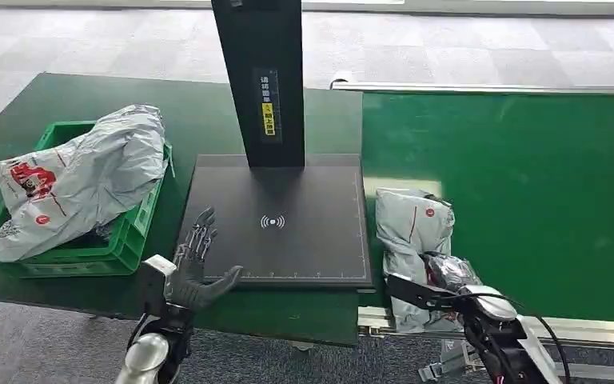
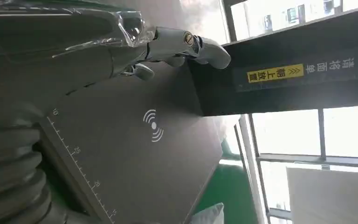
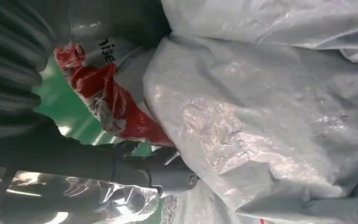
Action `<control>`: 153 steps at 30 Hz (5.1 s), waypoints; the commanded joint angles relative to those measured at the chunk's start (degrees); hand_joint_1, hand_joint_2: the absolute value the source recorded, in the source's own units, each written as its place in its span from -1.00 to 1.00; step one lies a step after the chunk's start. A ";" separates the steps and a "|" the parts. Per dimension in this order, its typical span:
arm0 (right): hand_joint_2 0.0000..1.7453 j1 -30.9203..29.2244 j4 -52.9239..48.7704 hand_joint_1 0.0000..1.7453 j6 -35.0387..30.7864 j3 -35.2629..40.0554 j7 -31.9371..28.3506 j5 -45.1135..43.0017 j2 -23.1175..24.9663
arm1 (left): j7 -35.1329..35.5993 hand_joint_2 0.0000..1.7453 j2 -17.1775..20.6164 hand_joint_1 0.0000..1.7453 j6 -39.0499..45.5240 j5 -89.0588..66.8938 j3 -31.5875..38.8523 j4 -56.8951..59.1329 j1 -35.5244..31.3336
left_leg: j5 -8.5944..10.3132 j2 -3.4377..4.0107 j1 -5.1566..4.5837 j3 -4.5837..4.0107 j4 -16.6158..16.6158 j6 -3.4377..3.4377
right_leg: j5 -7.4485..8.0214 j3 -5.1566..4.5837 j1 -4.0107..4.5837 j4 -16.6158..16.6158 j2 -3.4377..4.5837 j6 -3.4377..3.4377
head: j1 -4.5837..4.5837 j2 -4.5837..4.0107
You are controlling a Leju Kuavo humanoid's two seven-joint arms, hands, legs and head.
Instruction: Moved the parcel from conveyor to table for the left to box.
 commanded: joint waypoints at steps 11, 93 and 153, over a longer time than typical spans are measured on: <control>1.00 -1.18 2.23 1.00 -12.39 1.61 -0.79 -0.52 2.43 | 0.63 1.00 0.92 -1.00 -0.21 -0.42 1.73 -1.90 1.91 | 0.00 0.07 0.00 -0.24 -0.07 0.00 | 0.02 -0.17 0.01 -0.08 0.04 -0.02 | 0.00 0.00; 1.00 -17.59 6.20 -1.00 -25.05 19.55 -27.89 -28.86 13.12 | -7.00 1.00 -0.87 -1.00 9.19 6.64 -3.26 14.73 -13.72 | 0.20 -0.15 0.03 -0.54 -0.02 0.05 | 0.08 -0.45 0.05 -0.03 -0.15 -0.01 | 0.02 0.00; 1.00 -0.32 -8.89 -1.00 -27.28 -4.02 -40.13 -59.41 18.48 | -2.24 1.00 2.83 -1.00 7.70 -9.11 -14.59 9.64 -11.98 | 0.17 -0.03 0.01 -0.61 -0.01 0.02 | 0.07 -0.57 0.02 0.03 -0.04 -0.02 | 0.00 0.00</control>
